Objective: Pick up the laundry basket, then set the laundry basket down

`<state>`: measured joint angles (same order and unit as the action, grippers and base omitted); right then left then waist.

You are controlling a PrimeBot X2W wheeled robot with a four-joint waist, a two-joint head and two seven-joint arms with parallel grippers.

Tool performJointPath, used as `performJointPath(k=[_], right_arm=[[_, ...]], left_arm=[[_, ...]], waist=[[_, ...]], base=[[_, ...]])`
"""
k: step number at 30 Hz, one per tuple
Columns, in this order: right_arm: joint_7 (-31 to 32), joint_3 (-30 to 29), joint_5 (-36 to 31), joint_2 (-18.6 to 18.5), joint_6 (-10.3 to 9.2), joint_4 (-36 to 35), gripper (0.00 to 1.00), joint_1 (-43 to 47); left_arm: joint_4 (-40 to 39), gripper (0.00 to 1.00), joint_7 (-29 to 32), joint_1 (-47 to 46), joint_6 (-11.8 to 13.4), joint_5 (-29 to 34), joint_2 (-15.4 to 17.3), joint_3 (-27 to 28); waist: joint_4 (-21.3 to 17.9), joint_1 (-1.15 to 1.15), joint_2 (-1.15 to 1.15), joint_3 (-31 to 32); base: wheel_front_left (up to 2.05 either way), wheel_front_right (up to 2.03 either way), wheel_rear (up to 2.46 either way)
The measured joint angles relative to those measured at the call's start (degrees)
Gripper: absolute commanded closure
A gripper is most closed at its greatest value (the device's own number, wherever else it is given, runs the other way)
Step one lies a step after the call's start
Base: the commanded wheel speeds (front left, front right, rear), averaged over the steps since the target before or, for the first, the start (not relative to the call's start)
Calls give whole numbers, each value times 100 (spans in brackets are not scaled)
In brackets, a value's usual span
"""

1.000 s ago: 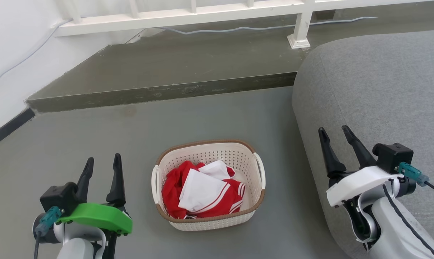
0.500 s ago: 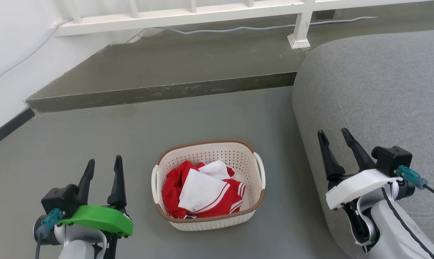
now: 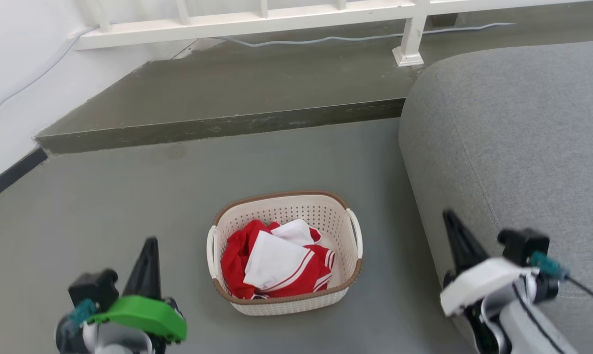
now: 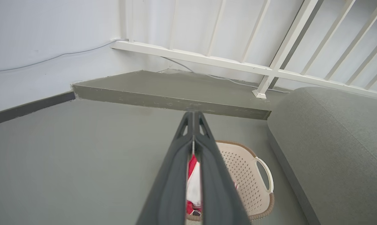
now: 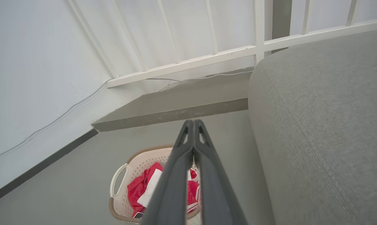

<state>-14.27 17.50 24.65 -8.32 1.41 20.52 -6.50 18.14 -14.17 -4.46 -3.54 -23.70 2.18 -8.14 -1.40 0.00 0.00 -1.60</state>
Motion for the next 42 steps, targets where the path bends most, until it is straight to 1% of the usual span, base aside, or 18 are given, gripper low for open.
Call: performJointPath(k=[3, 7, 14, 16, 22, 23, 40, 42], right_arm=[[5, 7, 26, 57, 1, 113, 100, 185], [70, -83, 214, 75, 2, 107, 100, 190], [211, -247, 789, 108, 12, 88, 100, 190], [258, -293, 921, 112, 58, 80, 100, 190], [388, -450, 1299, 138, 69, 51, 100, 190], [431, -503, 1436, 152, 105, 46, 100, 190], [778, -937, 2546, 263, 165, -36, 100, 190], [833, -989, 2664, 274, 207, -46, 100, 190]], left_arm=[[136, 100, 19, 105, 0, -33, -33, -1], [147, 100, 112, 102, 0, -208, -35, 60], [170, 100, 290, 98, -4, -794, -36, 165], [170, 100, 319, 98, -5, -904, -36, 194], [168, 100, 463, 95, -49, -1280, -37, 268], [166, 100, 514, 94, -51, -1441, -37, 296], [124, 100, 868, 92, -105, -2555, -40, 536], [114, 100, 917, 92, -105, -2655, -40, 568]], waist=[[0, 0, 0, 1], [6, 0, 0, 8], [16, 0, 0, 20], [19, 0, 0, 23], [28, 0, 0, 32], [31, 0, 0, 35], [56, 0, 0, 59], [58, 0, 0, 62]], base=[[0, 0, 0], [0, 0, 0], [0, 0, 0], [0, 0, 0], [0, 0, 0], [0, 0, 0], [0, 0, 0], [0, 0, 0]])
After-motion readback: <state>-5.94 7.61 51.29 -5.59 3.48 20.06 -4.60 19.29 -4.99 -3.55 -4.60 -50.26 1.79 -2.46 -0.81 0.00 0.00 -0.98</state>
